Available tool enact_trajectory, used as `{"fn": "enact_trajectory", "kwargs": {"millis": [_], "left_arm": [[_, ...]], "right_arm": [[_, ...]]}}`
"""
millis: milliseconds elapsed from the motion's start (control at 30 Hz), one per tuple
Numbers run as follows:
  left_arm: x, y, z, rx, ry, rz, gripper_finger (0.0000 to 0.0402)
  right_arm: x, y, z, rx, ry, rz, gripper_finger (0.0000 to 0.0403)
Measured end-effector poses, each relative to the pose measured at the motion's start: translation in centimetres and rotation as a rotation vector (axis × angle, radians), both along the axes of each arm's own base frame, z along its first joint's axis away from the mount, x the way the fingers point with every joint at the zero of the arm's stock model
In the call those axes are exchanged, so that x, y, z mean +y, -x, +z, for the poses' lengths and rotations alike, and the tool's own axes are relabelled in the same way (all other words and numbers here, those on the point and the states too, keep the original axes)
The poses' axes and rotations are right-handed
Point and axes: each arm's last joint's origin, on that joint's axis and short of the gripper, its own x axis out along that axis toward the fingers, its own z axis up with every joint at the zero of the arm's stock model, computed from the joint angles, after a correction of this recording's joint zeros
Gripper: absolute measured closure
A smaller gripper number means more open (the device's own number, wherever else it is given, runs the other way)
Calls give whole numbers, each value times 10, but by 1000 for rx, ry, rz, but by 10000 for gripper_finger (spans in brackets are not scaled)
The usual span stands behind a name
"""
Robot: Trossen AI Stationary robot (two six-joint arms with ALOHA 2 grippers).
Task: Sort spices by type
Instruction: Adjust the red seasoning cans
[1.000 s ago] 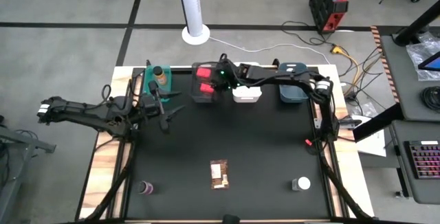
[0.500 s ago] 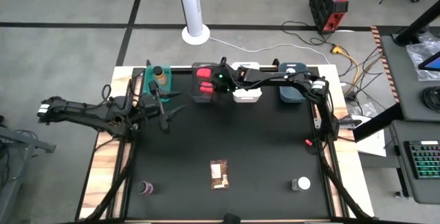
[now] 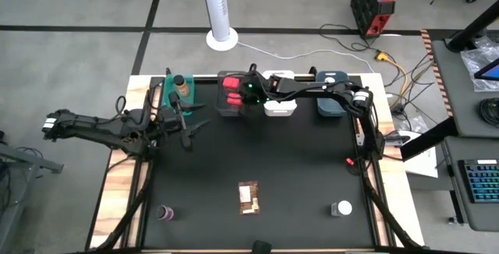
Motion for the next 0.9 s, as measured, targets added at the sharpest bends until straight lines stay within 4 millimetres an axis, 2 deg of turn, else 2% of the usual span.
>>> {"fn": "enact_trajectory", "kwargs": {"millis": [633, 900], "left_arm": [[0, 0, 0, 1, 0, 0, 164], [0, 0, 0, 1, 0, -1, 164]], "right_arm": [[-1, -2, 1, -33, 21, 7, 394], [0, -2, -7, -71, 48, 20, 394]]}}
